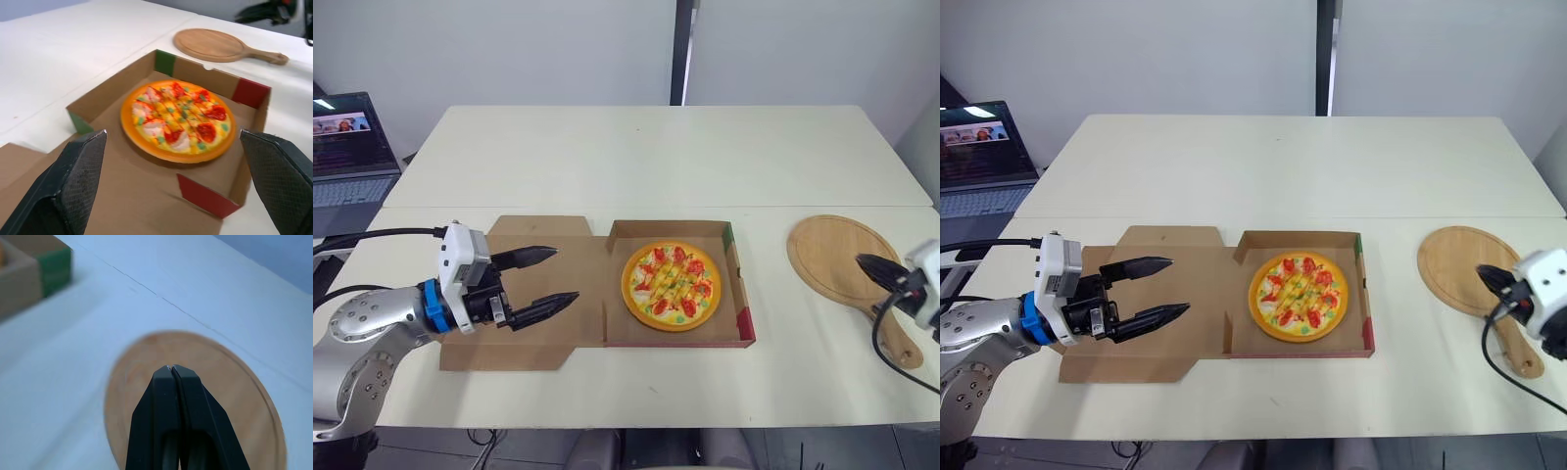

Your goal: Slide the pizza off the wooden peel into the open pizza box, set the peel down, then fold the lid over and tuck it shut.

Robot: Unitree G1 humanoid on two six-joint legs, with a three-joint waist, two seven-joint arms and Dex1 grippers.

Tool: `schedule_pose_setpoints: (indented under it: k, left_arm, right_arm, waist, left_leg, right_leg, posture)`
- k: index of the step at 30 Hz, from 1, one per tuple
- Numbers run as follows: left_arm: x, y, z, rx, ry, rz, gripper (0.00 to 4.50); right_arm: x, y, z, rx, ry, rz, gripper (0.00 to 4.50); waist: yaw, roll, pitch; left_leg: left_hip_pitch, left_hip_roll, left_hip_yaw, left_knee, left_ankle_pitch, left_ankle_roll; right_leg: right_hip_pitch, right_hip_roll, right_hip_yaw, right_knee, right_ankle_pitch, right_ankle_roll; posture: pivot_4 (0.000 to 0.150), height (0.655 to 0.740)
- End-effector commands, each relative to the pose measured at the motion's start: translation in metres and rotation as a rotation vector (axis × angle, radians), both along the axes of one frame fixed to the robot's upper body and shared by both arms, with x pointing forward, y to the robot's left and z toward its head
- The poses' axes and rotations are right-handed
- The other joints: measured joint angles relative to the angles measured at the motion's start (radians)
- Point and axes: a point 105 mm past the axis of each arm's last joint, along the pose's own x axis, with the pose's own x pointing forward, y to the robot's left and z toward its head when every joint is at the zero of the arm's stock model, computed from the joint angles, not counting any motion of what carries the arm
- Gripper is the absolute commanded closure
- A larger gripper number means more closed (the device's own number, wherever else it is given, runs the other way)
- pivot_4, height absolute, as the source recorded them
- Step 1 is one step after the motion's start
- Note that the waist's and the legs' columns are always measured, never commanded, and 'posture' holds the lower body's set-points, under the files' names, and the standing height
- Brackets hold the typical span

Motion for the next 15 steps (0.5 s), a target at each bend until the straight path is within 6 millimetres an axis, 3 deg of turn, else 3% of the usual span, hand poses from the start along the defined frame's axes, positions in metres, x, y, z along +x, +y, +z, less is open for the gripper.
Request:
schedule_pose_setpoints:
  k: [1,4,7,13,15]
  left_arm:
    - [0.005,0.016,0.005,-0.014,-0.066,0.102,0.00]
    - [0.006,0.027,0.005,-0.046,-0.059,0.157,0.00]
    - [0.004,0.039,0.006,-0.068,-0.054,0.223,0.00]
    - [-0.023,0.092,-0.004,-0.211,0.028,0.511,0.00]
    - [-0.039,0.107,-0.012,-0.312,0.098,0.611,0.00]
  right_arm:
    - [-0.008,-0.021,-0.002,-0.013,-0.034,-0.084,4.45]
    - [-0.008,-0.023,-0.006,0.004,-0.027,-0.084,4.45]
    - [0.001,-0.014,0.007,0.016,-0.052,-0.031,3.87]
    - [0.028,0.029,0.040,0.023,-0.050,0.214,1.78]
    - [0.034,0.053,0.047,0.013,-0.018,0.335,1.05]
  waist:
    - [-0.002,0.000,0.000]
    - [-0.002,0.000,0.000]
    - [-0.003,0.000,0.000]
    - [-0.025,0.000,0.000]
    - [-0.023,0.000,0.000]
  left_leg:
    - [0.001,0.001,0.001,0.000,0.000,0.000]
    - [0.001,0.002,0.002,0.000,0.000,0.000]
    - [0.001,0.004,0.003,0.001,0.000,0.000]
    - [0.002,0.010,0.005,0.000,0.000,0.000]
    - [0.001,0.011,0.004,0.000,-0.001,0.000]
  right_leg:
    - [0.000,0.000,0.000,0.000,0.000,0.000]
    - [0.001,0.001,0.000,0.000,0.000,0.000]
    - [0.000,0.003,0.001,0.000,0.001,-0.001]
    - [0.000,0.007,0.000,-0.001,0.001,-0.003]
    - [0.000,0.009,0.000,-0.001,0.002,-0.004]
  posture:
    - [0.150,0.7400]
    - [0.150,0.7400]
    - [0.150,0.7400]
    - [0.150,0.7400]
    - [0.150,0.7400]
